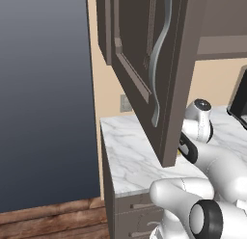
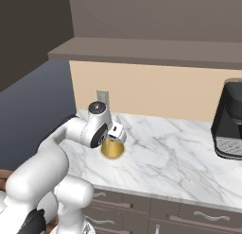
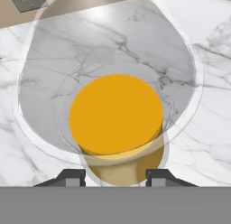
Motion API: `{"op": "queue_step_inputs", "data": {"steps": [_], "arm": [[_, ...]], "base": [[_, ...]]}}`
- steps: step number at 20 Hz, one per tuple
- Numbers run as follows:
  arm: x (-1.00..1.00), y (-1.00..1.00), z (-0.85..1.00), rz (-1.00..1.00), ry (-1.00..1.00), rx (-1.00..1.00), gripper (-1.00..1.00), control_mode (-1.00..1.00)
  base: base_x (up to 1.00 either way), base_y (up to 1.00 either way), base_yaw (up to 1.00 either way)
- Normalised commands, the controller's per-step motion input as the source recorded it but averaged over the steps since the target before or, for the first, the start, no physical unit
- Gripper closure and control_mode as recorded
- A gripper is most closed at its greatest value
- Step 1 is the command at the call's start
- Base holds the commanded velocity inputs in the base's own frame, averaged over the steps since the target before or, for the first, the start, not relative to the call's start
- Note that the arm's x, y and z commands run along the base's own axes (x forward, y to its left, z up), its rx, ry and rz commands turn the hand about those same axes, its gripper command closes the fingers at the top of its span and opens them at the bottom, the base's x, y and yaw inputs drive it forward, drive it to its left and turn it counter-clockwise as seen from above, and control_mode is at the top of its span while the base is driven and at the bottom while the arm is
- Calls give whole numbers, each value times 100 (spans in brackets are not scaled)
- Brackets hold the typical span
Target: There is a tray on the dining counter. Grab the cup, mug, and pitcher and place them on the tray. The pitcher may be placed next to the tray if it cannot fit the tray.
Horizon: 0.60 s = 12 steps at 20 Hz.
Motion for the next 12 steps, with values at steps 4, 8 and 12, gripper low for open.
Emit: {"op": "queue_step_inputs", "data": {"steps": [4, 8, 12], "arm": [[0, 0, 12, 0, 0, 0, 100, -100], [0, 0, 18, 0, -1, 0, 100, -100], [-1, 0, 22, 0, -4, 0, 100, -100]], "base": [[0, 0, 0], [0, 0, 0], [0, 0, 0]]}}
